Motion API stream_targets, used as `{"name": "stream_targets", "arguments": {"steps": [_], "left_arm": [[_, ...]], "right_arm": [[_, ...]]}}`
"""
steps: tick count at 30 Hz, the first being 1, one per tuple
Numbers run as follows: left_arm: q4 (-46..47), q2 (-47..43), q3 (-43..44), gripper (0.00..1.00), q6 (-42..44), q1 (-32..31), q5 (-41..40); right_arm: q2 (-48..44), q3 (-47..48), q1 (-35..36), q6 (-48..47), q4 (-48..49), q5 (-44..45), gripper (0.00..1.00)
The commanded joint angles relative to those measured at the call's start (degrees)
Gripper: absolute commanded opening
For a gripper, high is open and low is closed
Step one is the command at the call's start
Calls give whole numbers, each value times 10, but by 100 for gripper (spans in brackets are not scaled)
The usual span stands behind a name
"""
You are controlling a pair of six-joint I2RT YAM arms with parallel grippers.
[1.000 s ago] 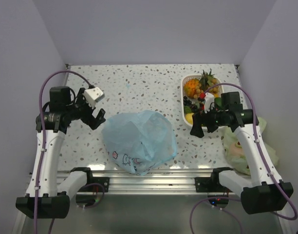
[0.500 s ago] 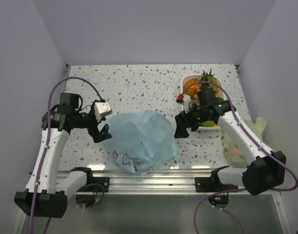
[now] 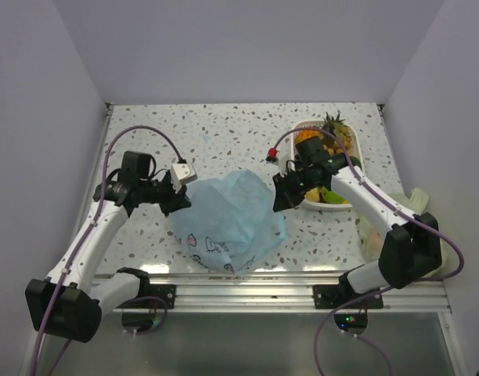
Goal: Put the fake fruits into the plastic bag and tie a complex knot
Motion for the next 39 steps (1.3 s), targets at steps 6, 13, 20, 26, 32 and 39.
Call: {"name": "stream_targets", "arguments": {"steps": [6, 13, 20, 26, 32, 39], "left_arm": [[166, 95, 127, 28, -126, 14, -82], [182, 27, 142, 89, -172, 48, -30], [150, -102, 47, 85, -178, 12, -6], [204, -181, -87, 85, -148, -24, -2], [310, -166, -144, 91, -99, -129, -60], [450, -112, -199, 91, -36, -219, -124]], "right_arm": [[88, 147, 0, 100, 84, -10, 0], [148, 163, -9, 190, 123, -66, 0], [167, 130, -9, 295, 205, -138, 0], [166, 92, -8, 378, 283, -172, 0], [178, 81, -8, 411, 317, -184, 0], [185, 76, -8, 419, 323, -193, 0]]}}
